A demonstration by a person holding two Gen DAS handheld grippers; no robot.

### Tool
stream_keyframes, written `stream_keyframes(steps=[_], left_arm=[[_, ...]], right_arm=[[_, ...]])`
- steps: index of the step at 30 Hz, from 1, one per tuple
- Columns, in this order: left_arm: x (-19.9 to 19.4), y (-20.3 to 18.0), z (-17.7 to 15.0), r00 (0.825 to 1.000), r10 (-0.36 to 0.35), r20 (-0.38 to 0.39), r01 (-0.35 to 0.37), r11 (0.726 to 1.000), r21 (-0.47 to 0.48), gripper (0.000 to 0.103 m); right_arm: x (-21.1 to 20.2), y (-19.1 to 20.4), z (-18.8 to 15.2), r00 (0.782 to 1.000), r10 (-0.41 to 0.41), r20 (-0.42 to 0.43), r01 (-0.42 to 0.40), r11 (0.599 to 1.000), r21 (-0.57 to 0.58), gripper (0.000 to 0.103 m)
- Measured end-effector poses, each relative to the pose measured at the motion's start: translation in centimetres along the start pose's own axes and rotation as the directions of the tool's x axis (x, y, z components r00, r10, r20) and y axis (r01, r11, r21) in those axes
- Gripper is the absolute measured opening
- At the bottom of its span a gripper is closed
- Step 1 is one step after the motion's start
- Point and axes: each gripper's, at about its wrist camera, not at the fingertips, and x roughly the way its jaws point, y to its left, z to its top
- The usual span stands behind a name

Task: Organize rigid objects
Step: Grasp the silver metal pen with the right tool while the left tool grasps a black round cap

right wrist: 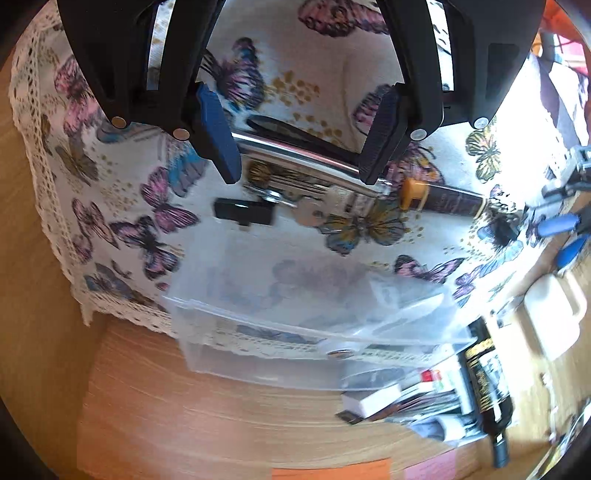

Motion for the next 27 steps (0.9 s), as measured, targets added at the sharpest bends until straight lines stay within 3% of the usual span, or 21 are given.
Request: stream_keyframes(steps=[7, 14, 19, 23, 27], left_arm=[[-0.2, 0.5, 0.0, 1.000, -0.027, -0.002, 0.026, 0.999, -0.034, 0.066], [1.1, -1.1, 0.1, 0.998, -0.053, -0.016, 0.053, 0.999, -0.004, 0.064], [1.6, -1.8, 0.3, 1.000, -0.026, -0.002, 0.026, 1.000, 0.011, 0.050], [1.7, -1.9, 0.4, 0.998, -0.057, 0.002, 0.057, 0.998, 0.007, 0.021], [1.2, -2.0, 0.2, 0.999, -0.052, 0.009, 0.052, 0.999, 0.004, 0.017]], right_arm=[[1.3, 0.1, 0.2, 0.998, 0.024, -0.056, -0.026, 0.999, -0.033, 0.068], [0.5, -0.2, -0.3, 0.996, 0.051, -0.069, -0.052, 0.999, -0.017, 0.035], [-0.2, -0.3, -1.1, 0.994, 0.082, -0.070, -0.082, 0.997, 0.013, 0.021], [-0.6, -0.1, -1.6, 0.994, 0.089, -0.060, -0.088, 0.996, 0.028, 0.015], [-0.9, 0.2, -1.8, 0.995, 0.093, -0.038, -0.091, 0.995, 0.052, 0.015]])
